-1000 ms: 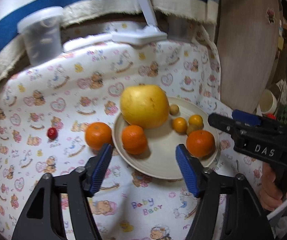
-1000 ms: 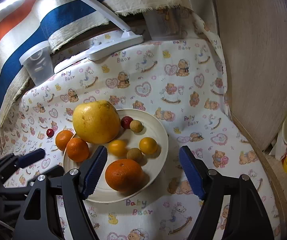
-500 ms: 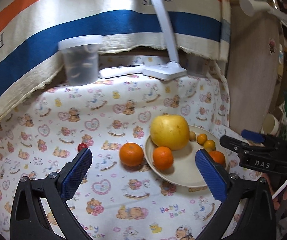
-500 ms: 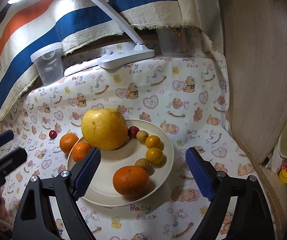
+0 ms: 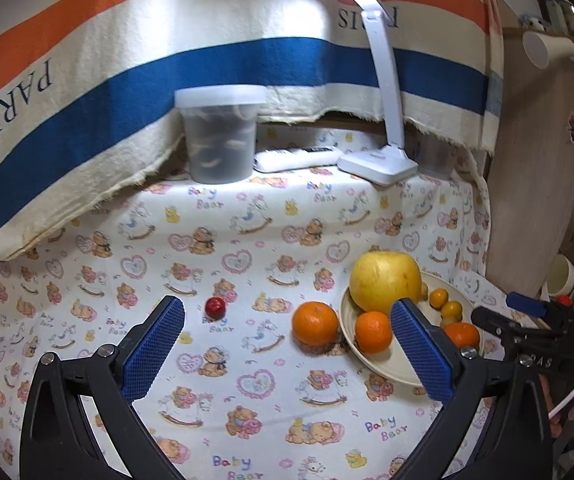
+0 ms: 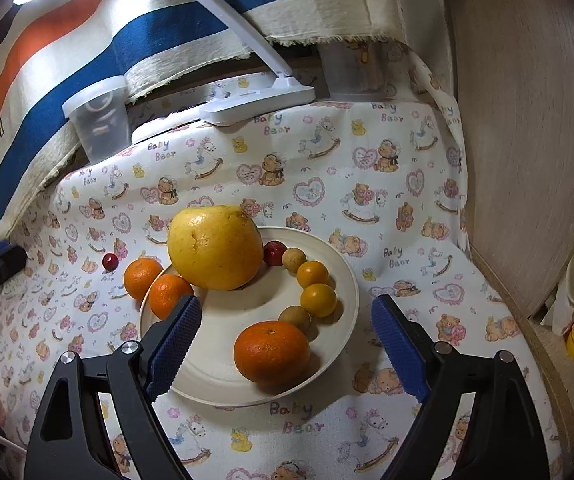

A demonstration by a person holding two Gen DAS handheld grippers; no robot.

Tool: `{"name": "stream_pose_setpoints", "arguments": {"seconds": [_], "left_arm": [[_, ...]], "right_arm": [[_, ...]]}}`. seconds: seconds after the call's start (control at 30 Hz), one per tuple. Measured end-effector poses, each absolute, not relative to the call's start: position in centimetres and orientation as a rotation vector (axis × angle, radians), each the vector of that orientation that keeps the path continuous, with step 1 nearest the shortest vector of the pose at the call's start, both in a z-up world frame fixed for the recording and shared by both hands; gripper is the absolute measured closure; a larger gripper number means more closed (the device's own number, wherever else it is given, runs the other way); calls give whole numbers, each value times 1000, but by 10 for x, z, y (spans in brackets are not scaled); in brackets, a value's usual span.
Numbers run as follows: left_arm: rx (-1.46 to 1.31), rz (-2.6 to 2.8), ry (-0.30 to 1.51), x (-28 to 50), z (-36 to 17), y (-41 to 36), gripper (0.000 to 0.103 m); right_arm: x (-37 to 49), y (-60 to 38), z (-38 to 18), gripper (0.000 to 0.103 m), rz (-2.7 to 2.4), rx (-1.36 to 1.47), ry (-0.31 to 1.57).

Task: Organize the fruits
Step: 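Move both tools back toward the loose mandarin and red tomato, then grasp the loose mandarin with the right tool and lift it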

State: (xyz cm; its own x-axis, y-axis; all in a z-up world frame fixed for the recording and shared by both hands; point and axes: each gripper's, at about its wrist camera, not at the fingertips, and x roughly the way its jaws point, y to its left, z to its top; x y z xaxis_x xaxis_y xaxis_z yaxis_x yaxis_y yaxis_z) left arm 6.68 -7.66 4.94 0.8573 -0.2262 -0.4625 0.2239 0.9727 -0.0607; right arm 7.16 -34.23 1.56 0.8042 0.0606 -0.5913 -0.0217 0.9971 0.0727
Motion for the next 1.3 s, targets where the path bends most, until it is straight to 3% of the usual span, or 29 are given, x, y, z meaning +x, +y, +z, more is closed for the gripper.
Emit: {"name": "stream_pose_setpoints", "arguments": {"seconds": [0.6, 0.9, 1.3], "left_arm": [[-72, -163, 494, 74, 63, -43, 1], [-175, -51, 549, 104, 48, 12, 1], [-254, 7, 609, 119, 32, 40, 1]], "right_arm": [[64, -251, 33, 15, 243, -125, 655], [115, -195, 43, 15, 283, -110, 815], [175, -145, 0, 30, 292, -324, 971]]}}
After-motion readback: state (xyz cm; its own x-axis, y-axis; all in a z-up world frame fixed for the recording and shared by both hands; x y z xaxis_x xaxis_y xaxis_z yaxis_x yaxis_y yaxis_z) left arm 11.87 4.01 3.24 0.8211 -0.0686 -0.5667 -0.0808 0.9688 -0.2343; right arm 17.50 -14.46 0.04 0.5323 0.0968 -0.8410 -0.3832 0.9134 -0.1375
